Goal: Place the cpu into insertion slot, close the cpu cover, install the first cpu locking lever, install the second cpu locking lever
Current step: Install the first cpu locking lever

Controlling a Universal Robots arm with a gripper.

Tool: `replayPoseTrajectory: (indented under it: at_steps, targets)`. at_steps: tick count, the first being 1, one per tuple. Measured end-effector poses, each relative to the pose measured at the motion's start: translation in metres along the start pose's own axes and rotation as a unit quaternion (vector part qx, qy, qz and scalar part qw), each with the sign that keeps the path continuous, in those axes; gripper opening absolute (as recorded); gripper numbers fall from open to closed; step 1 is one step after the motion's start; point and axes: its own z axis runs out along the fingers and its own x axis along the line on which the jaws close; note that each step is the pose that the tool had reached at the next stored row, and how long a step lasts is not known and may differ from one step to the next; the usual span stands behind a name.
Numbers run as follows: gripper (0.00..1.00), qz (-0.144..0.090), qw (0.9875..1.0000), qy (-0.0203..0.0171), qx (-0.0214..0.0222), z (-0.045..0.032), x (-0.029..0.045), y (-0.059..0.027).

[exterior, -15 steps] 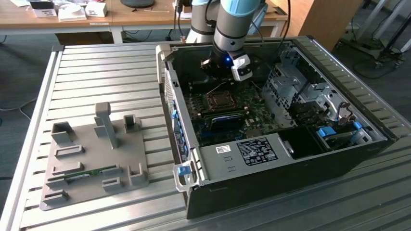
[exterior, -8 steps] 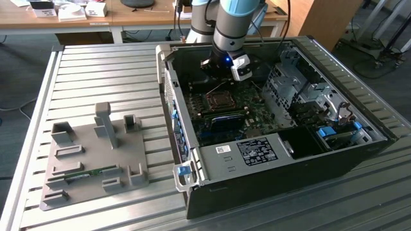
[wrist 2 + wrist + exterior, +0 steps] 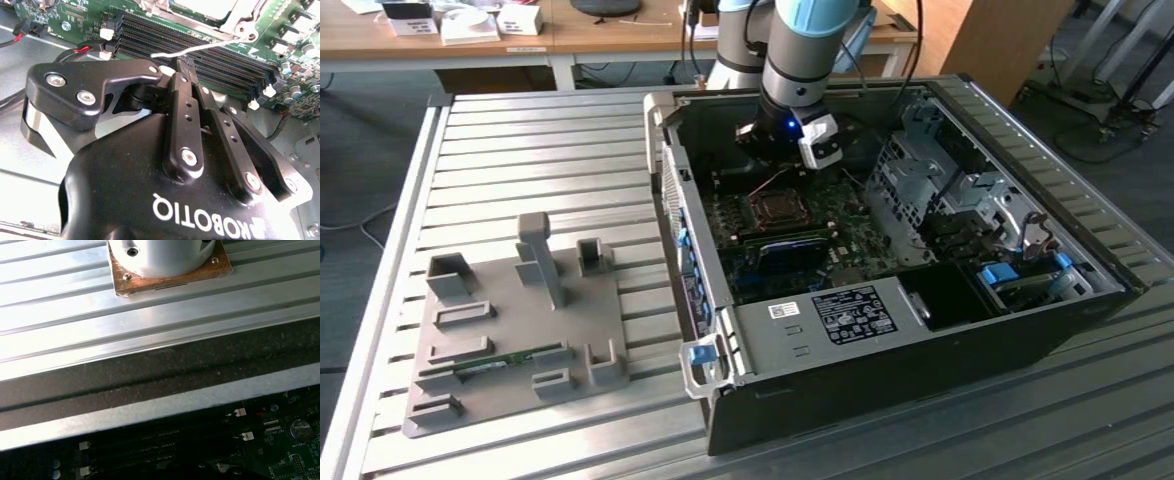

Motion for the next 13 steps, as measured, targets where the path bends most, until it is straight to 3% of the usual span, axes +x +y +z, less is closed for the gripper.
replayPoseTrajectory:
  at_steps: [7,13]
  targets:
    - [0.11,0.000,1.0000,-0.0001,-0.0001,-0.0098,-0.0003,0.0031]
    - [0.11,0.000,1.0000,-0.0001,-0.0002,-0.0119,-0.0007,0.0018]
